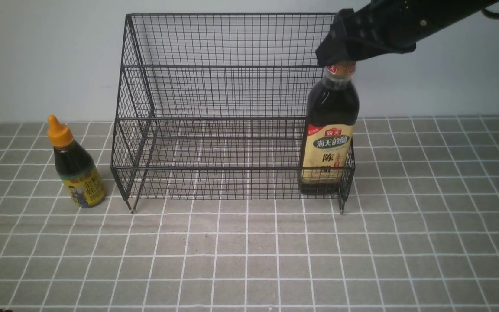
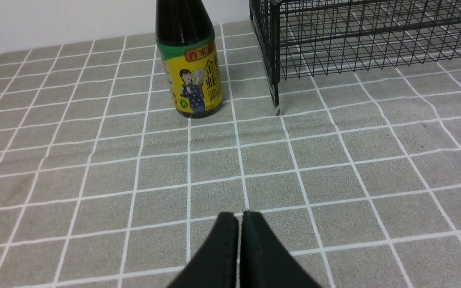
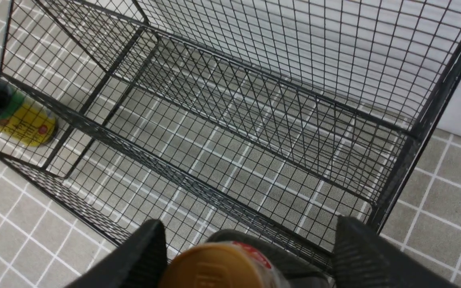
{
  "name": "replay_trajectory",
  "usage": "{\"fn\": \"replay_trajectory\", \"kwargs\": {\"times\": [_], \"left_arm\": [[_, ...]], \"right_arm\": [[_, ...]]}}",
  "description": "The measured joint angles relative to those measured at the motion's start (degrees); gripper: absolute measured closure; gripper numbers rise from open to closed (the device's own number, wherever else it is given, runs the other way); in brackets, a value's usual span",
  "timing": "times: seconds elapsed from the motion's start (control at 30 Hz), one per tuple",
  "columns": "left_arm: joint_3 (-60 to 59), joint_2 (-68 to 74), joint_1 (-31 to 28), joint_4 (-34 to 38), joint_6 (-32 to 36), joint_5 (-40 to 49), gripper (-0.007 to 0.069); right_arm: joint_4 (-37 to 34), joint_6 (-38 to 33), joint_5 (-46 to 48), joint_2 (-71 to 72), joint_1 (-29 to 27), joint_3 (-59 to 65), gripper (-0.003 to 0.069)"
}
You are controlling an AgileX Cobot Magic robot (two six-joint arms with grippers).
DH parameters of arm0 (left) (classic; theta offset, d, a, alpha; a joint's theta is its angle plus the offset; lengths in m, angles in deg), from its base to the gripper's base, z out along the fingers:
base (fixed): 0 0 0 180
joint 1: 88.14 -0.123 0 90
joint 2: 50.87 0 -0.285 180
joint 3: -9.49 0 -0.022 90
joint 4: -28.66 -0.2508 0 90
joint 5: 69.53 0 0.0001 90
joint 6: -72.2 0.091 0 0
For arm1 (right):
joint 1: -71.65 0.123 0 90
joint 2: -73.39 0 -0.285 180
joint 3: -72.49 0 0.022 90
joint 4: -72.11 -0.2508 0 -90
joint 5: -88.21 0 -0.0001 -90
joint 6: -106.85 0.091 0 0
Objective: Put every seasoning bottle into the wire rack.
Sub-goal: Use the right arm to put the condiment bottle back on the shelf, then use the left arm to grab the condiment bottle closest to it
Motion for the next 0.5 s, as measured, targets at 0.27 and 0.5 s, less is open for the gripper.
{"fn": "replay_trajectory", "kwargs": {"times": [0.27, 0.5], "left_arm": [[0.00, 0.00, 0.00, 0.00, 0.00, 0.00, 0.0631], [0.00, 0.00, 0.00, 0.00, 0.00, 0.00, 0.0631]], "right_arm": [[0.03, 0.54, -0.08, 4.38, 0.00, -1.10, 0.0155], [1.58, 0.64, 3.75, 14.35, 0.00, -6.00, 0.0226]]}}
